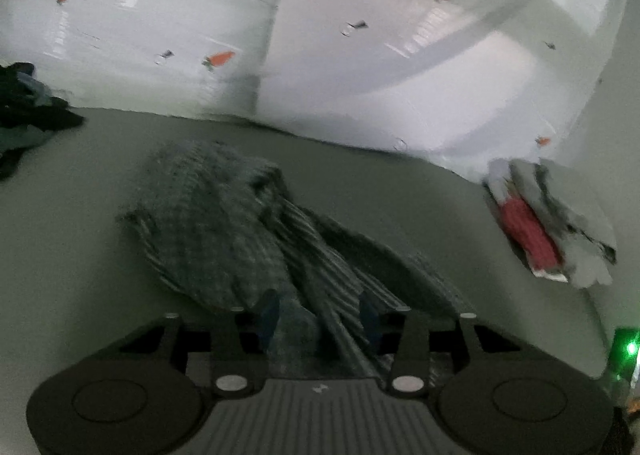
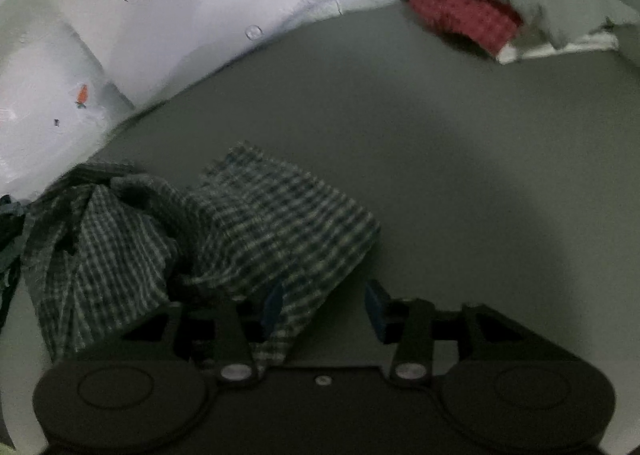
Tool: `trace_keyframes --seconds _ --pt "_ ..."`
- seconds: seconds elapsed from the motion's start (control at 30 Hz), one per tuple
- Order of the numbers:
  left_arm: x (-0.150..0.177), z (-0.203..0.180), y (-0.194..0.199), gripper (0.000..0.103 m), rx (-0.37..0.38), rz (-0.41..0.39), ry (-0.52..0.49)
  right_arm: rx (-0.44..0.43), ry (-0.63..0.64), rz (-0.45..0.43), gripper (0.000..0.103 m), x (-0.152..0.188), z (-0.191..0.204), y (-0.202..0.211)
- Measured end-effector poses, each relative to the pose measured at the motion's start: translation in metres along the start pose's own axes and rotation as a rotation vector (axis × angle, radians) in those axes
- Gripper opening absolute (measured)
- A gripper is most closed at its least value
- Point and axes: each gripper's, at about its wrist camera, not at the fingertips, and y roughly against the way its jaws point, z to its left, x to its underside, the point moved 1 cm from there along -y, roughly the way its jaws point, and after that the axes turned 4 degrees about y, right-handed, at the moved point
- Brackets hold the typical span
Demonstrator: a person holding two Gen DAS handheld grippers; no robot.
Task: Fold clothes
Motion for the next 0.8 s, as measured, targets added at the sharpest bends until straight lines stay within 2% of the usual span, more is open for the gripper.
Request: trace_keyframes --seconds 0.03,0.13,0.17,0.2,0.23,0.3,0.4,0.53,0.6,0.67,0.73,0.77,0.8 --pt "-0.004 0.005 -0.004 0.049 -0.01 0.001 -0.001 0.008 -0.009 0.006 0.048 0.001 0.003 -0.003" --pt "-0.016 0.019 -0.02 0.061 -0.035 0.005 -0.01 0.027 -0.034 0.01 0.056 0.002 0.013 -0.012" --pt "-0.02 0.023 -0.026 0.07 -0.04 0.006 -0.018 0.033 -0.042 0.012 0.063 0.002 0.016 -0.014" --pt "-0.025 0.027 -0.034 0.073 -0.044 0.008 -0.031 0.042 -0.049 0.013 0.071 0.002 0.02 -0.018" --pt "-0.03 0.031 -0.041 0.073 -0.048 0.011 -0.045 0.052 -0.056 0.016 0.073 0.001 0.023 -0.021" --pt "-0.042 0.037 -0.059 0.08 -0.068 0.018 -0.08 0.052 -0.07 0.016 0.074 -0.001 0.031 -0.026" --pt "-0.055 0.049 -0.091 0.083 -0.118 0.037 -0.116 0.057 -0.076 0.028 0.083 -0.005 0.046 -0.041" --pt "-0.066 0.068 -0.135 0.083 -0.16 0.102 -0.157 0.121 -0.037 0.027 0.085 -0.014 0.07 -0.064" --pt "-0.071 0.078 -0.157 0.083 -0.176 0.136 -0.174 0.103 0.003 0.007 0.072 -0.023 0.086 -0.077" --pt "-0.074 0.094 -0.177 0.084 -0.171 0.176 -0.16 0.123 0.078 -0.007 0.062 -0.035 0.108 -0.093" --pt "-0.079 0.11 -0.195 0.084 -0.167 0.207 -0.138 0.185 0.185 -0.019 0.057 -0.049 0.135 -0.115" --pt "-0.082 0.118 -0.202 0.084 -0.159 0.212 -0.121 0.189 0.229 -0.031 0.037 -0.056 0.148 -0.124" --pt "-0.085 0.126 -0.208 0.084 -0.151 0.214 -0.099 0.166 0.255 -0.041 0.01 -0.065 0.16 -0.135"
